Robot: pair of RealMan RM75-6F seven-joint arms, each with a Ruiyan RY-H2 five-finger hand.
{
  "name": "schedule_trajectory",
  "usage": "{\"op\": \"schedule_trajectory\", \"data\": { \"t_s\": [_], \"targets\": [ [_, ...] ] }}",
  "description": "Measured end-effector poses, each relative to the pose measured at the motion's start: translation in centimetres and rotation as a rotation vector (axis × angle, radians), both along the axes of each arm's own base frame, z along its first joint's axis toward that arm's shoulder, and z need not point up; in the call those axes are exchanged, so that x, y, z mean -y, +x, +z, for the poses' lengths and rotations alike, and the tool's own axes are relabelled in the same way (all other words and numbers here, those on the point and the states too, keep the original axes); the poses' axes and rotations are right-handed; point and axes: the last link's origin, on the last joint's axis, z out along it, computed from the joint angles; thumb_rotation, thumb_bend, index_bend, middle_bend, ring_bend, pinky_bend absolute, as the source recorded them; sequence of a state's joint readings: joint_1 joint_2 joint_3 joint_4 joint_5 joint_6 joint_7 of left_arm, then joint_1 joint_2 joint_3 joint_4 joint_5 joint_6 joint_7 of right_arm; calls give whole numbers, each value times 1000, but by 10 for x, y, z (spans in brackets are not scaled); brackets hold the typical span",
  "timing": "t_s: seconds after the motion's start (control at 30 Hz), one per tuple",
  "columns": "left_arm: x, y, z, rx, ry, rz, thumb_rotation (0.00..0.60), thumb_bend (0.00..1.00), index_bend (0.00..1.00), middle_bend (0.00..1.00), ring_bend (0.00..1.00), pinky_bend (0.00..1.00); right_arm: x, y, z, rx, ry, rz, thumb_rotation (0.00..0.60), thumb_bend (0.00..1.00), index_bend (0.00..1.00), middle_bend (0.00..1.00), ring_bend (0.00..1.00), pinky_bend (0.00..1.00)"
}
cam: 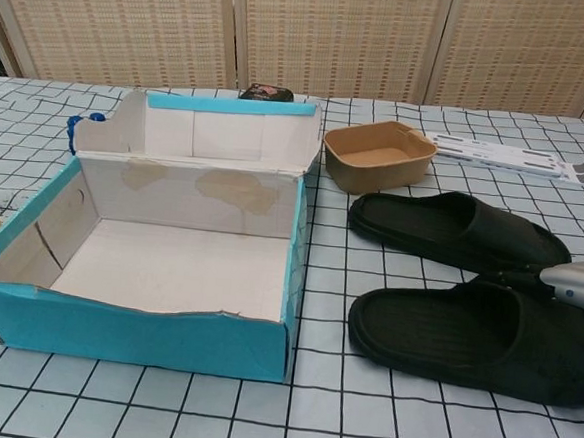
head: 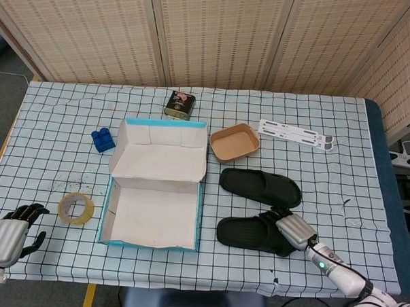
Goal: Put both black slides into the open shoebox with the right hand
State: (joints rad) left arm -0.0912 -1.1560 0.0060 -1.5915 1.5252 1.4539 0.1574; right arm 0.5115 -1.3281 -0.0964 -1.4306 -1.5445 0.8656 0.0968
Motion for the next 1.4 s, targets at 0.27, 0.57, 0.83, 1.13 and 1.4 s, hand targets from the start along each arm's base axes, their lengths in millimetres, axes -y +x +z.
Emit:
{"op": "schedule_trajectory", "data": {
  "t_s": [0.27, 0.57, 0.83, 1.13, 1.4],
  "targets": [
    [0, -1, 0, 1, -1, 4, 600, 381, 309, 242, 241, 423, 3, -1, 4, 24, -99, 20, 600, 76, 534, 468, 351, 336],
    [-1, -1, -1, -4, -8, 8, 600, 382, 309, 241, 241, 423, 1, 7, 26, 69, -211, 79, 600, 76, 540, 472, 356, 340],
    [-1, -2, -2, -8, -12, 11, 600, 382, 309, 242, 241, 423, -12, 11, 52, 70, -226, 99, 600, 77, 540, 472, 356, 343],
    [-1, -2, -3, -6, -14, 14, 600, 381, 309, 242, 241, 423, -14, 18, 57, 114, -229, 119, 600, 76, 544, 472, 357, 350],
    [-1, -1, -3, -6, -16, 13, 600, 381, 309, 242, 244, 424, -18, 65, 62, 173, -257, 226, 600, 76, 544, 472, 357, 353]
  ]
}}
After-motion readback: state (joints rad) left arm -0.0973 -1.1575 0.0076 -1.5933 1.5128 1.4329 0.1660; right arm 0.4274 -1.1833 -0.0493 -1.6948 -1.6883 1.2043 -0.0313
